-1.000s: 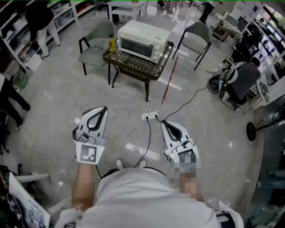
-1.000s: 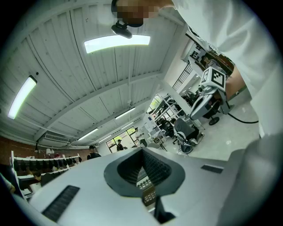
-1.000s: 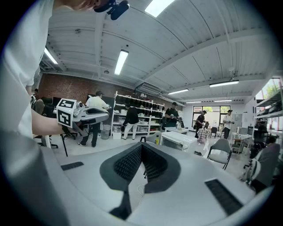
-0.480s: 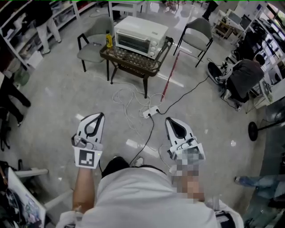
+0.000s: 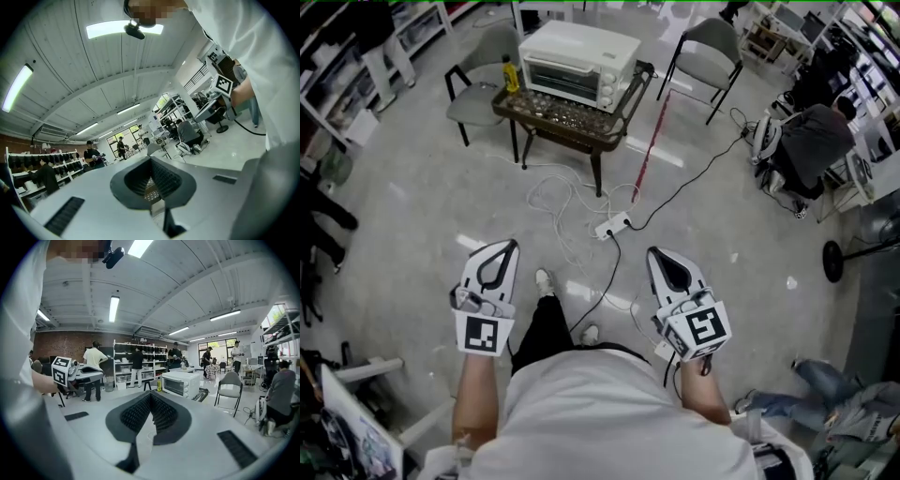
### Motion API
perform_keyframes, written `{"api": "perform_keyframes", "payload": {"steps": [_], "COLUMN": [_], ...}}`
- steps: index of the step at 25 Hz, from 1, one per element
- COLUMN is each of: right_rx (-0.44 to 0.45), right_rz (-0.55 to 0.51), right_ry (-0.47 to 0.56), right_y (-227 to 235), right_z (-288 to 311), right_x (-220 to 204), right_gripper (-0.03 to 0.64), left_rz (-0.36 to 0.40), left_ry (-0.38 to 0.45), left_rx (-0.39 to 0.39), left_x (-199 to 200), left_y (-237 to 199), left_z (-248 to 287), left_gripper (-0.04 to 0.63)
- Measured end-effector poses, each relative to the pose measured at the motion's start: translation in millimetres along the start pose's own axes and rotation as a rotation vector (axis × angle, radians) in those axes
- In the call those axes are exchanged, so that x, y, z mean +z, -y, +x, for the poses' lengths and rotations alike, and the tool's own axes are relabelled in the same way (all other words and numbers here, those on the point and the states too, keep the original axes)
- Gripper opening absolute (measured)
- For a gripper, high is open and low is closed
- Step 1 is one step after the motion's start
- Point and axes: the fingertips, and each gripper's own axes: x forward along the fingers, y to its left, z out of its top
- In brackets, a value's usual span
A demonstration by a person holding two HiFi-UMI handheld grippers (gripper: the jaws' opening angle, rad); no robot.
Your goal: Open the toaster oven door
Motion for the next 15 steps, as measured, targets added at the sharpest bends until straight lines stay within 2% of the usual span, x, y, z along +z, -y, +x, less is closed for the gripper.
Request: {"api": "perform_keyframes", "payload": {"steps": [3,6,11,15], "right_rx": [-0.016,-0.029,-0.065,-0.076], "right_rz": [-0.003,-0.002,0.005,-0.025], "right_ry": [-0.017,-0.026,-0.021,-0.02], "right_y": [6,33,72,85], "right_z": [29,63,156,242], "right_x": [-15,-13,7,46], "right_gripper": [0.021,0.022,0.021,0.021], "left_rz": [-0.021,-0.021,-0.05,-0.061], "left_ry": [0.0,0.011,0.02,0.058], "left_rx": [-0.018,-0.029,-0.058,-0.103], "left_x": [-31,-44,-86,-104], "left_y": [-7,-24,-86,-143], "left_z": [20,59,131,179], "left_gripper": [0.017,0.017,0.017,0.017]}}
